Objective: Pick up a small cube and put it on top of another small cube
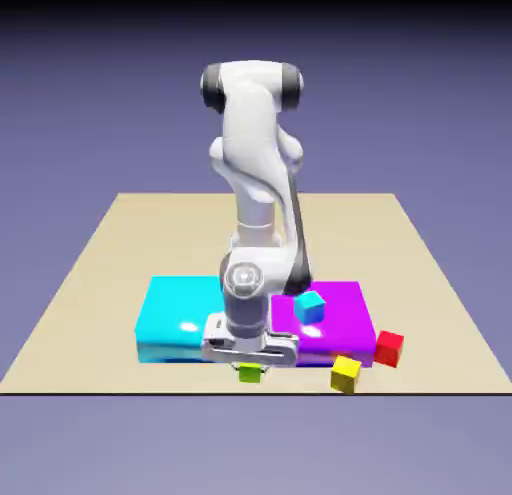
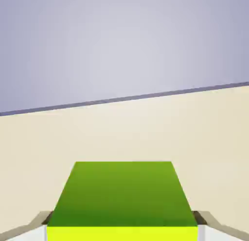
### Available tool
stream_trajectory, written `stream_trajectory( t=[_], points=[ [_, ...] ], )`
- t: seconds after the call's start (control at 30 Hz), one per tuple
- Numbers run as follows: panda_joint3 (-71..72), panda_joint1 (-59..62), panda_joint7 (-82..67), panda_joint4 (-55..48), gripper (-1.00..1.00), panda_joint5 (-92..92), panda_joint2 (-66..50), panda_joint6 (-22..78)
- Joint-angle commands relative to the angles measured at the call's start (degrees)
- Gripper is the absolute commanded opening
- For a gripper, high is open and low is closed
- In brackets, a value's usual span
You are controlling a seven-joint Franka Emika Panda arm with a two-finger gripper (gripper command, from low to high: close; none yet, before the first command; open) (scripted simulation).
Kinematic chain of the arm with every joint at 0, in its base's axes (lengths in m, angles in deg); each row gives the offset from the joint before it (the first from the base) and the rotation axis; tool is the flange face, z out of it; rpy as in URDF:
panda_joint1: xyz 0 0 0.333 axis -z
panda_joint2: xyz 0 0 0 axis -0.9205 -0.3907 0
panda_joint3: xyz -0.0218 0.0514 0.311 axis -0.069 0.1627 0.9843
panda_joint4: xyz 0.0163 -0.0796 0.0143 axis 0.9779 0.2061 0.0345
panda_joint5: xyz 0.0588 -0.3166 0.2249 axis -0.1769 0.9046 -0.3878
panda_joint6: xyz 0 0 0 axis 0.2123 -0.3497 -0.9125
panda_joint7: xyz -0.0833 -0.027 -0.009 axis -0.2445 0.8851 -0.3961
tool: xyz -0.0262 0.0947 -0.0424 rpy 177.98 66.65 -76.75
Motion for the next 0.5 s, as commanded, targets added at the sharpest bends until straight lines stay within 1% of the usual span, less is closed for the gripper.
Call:
stream_trajectory(
  t=[0.0, 0.27, 0.4, 0.47],
  points=[
    [0.3, -0.2, -0.6, -0.2, -1.0, -0.3, 1.3, 1.6],
    [0.6, -15.9, -19.2, -7.2, -1.0, 3.1, 0.1, 9.6],
    [7.8, -20.9, -24.2, -8.4, -1.0, 10.8, 1.0, 11.5],
    [11.9, -21.3, -24.3, -7.9, -1.0, 14.4, 1.7, 11.2]
  ],
)
